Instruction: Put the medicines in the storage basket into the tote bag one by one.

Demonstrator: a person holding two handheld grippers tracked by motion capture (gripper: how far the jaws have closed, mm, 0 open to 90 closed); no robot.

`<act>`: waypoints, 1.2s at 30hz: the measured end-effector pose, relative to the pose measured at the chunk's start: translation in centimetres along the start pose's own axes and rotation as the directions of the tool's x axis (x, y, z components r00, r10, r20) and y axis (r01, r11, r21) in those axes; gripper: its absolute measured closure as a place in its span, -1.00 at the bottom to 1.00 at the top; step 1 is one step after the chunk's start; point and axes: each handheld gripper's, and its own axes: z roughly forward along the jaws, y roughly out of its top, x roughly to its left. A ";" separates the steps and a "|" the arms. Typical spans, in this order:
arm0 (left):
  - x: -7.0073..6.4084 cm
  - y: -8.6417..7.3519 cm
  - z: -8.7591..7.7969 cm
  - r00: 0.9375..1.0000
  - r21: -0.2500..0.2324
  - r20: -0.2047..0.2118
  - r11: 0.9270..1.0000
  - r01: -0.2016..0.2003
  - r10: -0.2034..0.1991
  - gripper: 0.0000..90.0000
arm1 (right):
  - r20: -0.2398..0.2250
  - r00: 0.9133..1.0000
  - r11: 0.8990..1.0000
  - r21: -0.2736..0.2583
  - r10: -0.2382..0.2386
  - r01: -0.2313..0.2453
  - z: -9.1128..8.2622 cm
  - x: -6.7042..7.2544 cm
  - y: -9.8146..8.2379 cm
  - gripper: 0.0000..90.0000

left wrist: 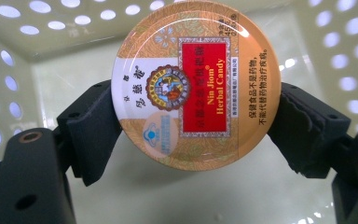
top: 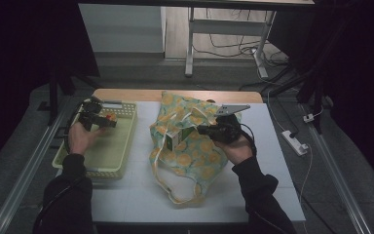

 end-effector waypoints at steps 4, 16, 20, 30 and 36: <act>-0.6 -0.4 -1.0 1.000 -0.027 0.014 0.999 -0.024 0.024 -0.53 | -0.002 1.000 1.000 -0.001 0.000 0.000 0.1 0.0 0.0 1.00; -3.1 -1.5 -3.2 0.992 -0.089 0.070 0.991 -0.097 0.104 -0.53 | 0.000 1.000 1.000 -0.002 0.000 0.000 0.0 0.1 0.0 1.00; -4.4 -1.7 -4.1 0.986 -0.098 0.080 0.985 -0.139 0.147 -0.53 | 0.000 1.000 1.000 -0.004 0.001 -0.001 0.0 0.1 0.0 1.00; -6.7 -2.7 -5.7 0.970 -0.137 0.123 0.972 -0.191 0.208 -0.53 | 0.000 1.000 1.000 -0.007 0.001 -0.001 0.0 0.1 0.0 1.00; -8.0 -3.6 -6.6 0.960 -0.150 0.132 0.962 -0.227 0.247 -0.53 | 0.000 1.000 1.000 -0.001 -0.001 0.001 0.0 0.1 0.0 1.00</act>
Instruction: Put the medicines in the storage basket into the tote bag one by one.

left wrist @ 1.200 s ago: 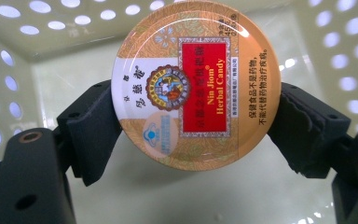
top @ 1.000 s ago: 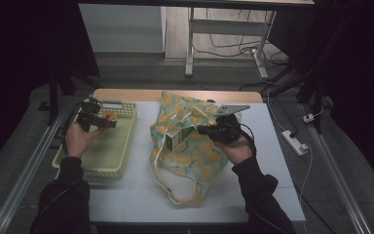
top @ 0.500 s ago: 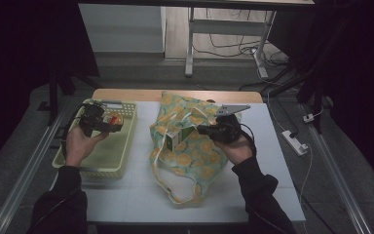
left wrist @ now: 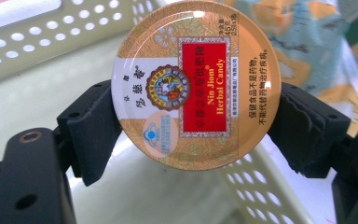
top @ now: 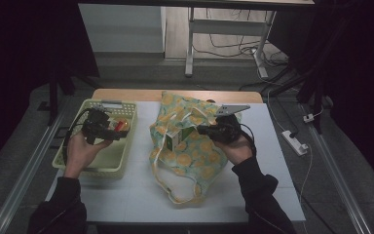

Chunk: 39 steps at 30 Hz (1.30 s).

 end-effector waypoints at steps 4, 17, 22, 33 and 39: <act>-1.0 -0.2 -0.5 1.000 -0.014 0.012 1.000 -0.019 0.019 -0.53 | 0.001 1.000 1.000 0.000 -0.001 0.001 0.1 0.1 0.0 1.00; -5.0 -0.9 -1.0 0.991 -0.044 0.089 0.995 -0.094 0.098 -0.53 | 0.000 1.000 1.000 -0.001 -0.002 0.002 0.0 0.1 0.0 1.00; -6.5 -0.8 -0.7 0.985 -0.046 0.109 0.991 -0.129 0.134 -0.53 | 0.002 1.000 1.000 -0.001 -0.002 0.002 0.0 0.1 0.0 1.00; -9.5 -0.5 0.2 0.966 -0.047 0.163 0.980 -0.194 0.199 -0.53 | 0.003 1.000 1.000 -0.008 -0.002 0.002 -0.2 0.0 0.0 1.00; -10.9 -0.1 1.3 0.955 -0.044 0.197 0.975 -0.216 0.220 -0.53 | 0.002 1.000 1.000 -0.005 -0.001 0.001 -0.1 0.1 0.0 1.00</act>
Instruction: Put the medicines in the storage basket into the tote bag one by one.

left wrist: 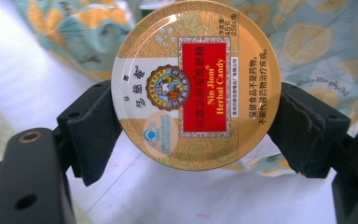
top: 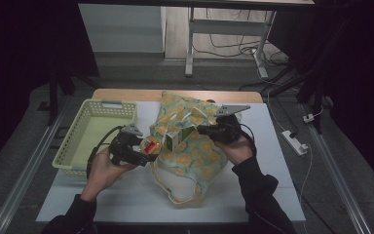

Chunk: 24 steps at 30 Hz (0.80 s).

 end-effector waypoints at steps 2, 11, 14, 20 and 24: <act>-0.4 0.3 0.5 1.000 -0.001 0.011 1.000 -0.010 0.010 -0.53 | 0.000 1.000 1.000 0.001 0.001 -0.001 0.0 0.0 0.0 1.00; -1.5 1.6 2.6 0.998 0.015 0.039 0.999 -0.050 0.050 -0.53 | 0.001 1.000 1.000 -0.001 -0.003 0.003 -0.1 0.0 0.0 1.00; -1.7 2.0 3.3 0.997 0.010 0.047 0.998 -0.056 0.056 -0.53 | 0.001 1.000 1.000 0.000 -0.003 0.003 0.0 0.0 0.0 1.00; -2.1 2.9 4.8 0.996 0.014 0.061 0.997 -0.071 0.070 -0.53 | 0.001 1.000 1.000 -0.002 -0.002 0.002 0.0 0.0 0.0 1.00; -2.5 3.4 5.7 0.994 0.018 0.067 0.996 -0.084 0.083 -0.53 | 0.001 1.000 1.000 -0.002 -0.001 0.001 0.0 0.0 0.0 1.00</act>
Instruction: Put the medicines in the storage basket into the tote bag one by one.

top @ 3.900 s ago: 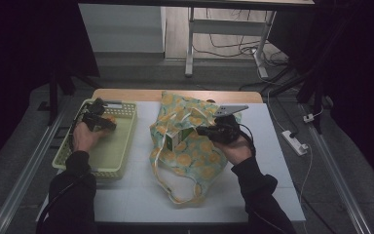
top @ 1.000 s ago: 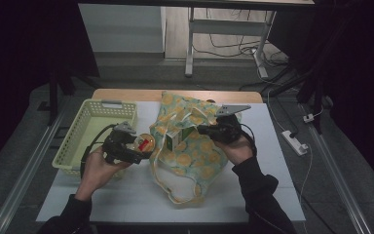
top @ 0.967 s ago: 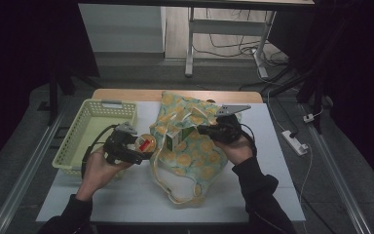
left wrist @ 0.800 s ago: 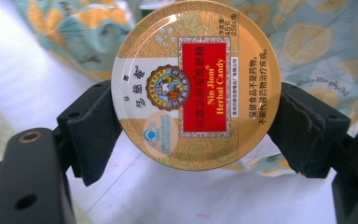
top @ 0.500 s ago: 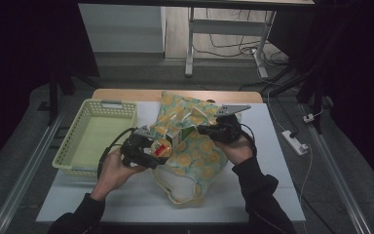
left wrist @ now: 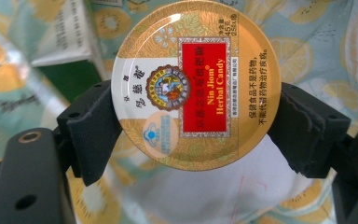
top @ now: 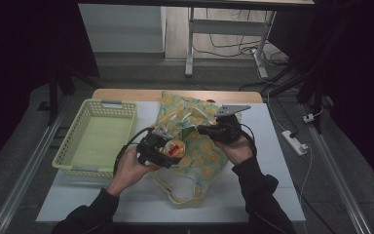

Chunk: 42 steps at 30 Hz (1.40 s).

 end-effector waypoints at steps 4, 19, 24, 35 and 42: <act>-0.2 0.5 0.9 1.000 0.000 0.003 1.000 -0.006 0.006 -0.53 | -0.001 1.000 1.000 -0.001 -0.003 0.003 0.0 0.0 0.0 1.00; 0.0 1.9 3.9 1.000 -0.012 0.019 1.000 -0.015 0.015 -0.53 | -0.001 1.000 1.000 -0.001 -0.005 0.005 -0.1 0.1 0.1 1.00; 0.0 2.2 5.0 0.999 -0.016 0.018 1.000 -0.026 0.027 -0.53 | 0.000 1.000 1.000 -0.002 -0.002 0.002 -0.1 0.0 0.0 1.00; 0.0 2.8 6.9 0.997 0.003 -0.037 0.997 -0.074 0.074 -0.53 | 0.000 1.000 1.000 0.000 0.000 0.000 -0.1 -0.1 -0.1 1.00; -0.1 2.8 7.1 0.996 -0.013 -0.052 0.998 -0.068 0.068 -0.53 | -0.002 1.000 1.000 0.004 0.002 -0.002 0.0 -0.1 -0.1 1.00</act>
